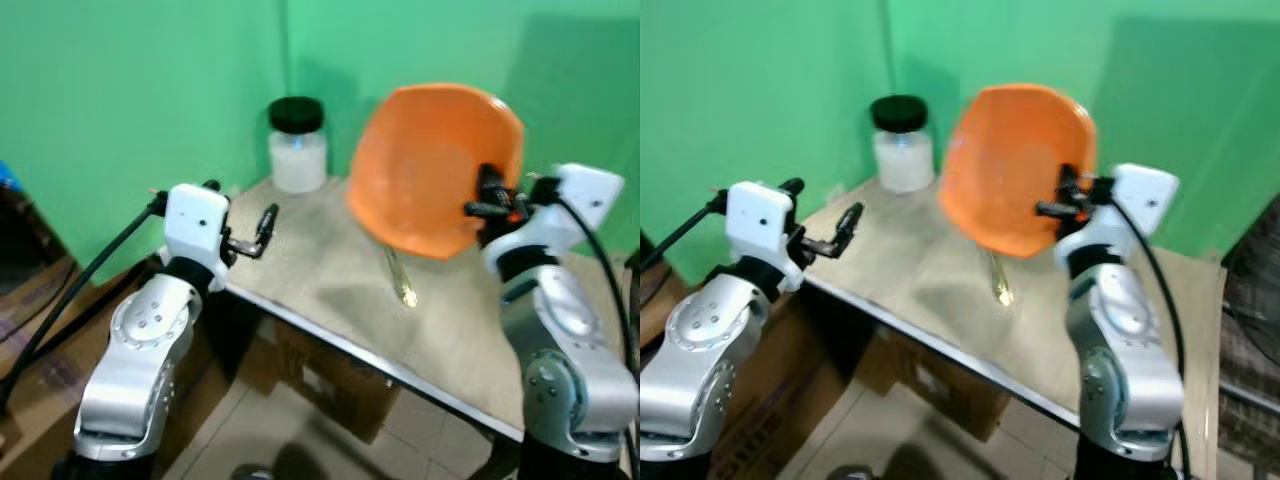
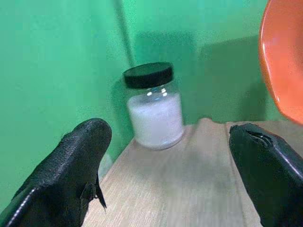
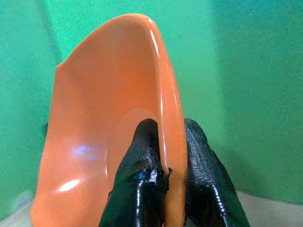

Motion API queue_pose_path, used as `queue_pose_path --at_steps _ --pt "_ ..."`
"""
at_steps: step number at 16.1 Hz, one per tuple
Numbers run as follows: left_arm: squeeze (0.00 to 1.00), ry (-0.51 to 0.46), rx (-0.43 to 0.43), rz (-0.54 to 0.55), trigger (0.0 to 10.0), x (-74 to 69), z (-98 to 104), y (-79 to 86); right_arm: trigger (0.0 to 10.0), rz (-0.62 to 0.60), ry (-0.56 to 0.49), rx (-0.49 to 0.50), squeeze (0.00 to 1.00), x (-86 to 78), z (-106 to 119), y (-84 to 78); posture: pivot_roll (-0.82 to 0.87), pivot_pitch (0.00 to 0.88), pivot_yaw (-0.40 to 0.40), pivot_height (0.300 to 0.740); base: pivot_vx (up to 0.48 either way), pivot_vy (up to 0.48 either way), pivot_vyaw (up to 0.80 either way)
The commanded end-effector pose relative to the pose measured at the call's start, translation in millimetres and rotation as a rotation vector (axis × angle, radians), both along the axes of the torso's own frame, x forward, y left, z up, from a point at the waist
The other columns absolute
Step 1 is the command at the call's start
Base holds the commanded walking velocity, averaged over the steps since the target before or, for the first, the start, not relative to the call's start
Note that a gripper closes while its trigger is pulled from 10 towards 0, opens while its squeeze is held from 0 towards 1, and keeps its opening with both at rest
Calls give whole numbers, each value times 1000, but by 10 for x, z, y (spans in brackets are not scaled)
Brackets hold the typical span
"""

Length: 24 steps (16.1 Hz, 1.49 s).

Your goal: Setting the table

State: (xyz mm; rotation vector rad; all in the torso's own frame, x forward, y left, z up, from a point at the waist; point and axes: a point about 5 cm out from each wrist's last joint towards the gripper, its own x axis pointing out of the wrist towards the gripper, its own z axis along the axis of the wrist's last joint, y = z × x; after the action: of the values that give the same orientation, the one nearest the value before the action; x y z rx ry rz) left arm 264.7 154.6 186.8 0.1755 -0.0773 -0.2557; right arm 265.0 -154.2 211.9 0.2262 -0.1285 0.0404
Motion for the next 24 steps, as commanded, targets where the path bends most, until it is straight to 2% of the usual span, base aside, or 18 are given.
queue_pose_path --at_steps 1,5,24 --pt "0 -2 -12 -4 10000 4 24 -12 10000 -13 -39 -1 0 -24 81 -32 146 0 -11 740 0 0 0" --pt "0 10 2 -18 10000 4 2 -21 10000 -23 -16 -7 0 -33 51 -37 144 0 -10 740 0 0 0" --pt "0 11 -26 3 10000 -17 -15 -20 10000 -11 -6 -34 0 -1 65 -42 146 0 -43 740 0 25 -800"
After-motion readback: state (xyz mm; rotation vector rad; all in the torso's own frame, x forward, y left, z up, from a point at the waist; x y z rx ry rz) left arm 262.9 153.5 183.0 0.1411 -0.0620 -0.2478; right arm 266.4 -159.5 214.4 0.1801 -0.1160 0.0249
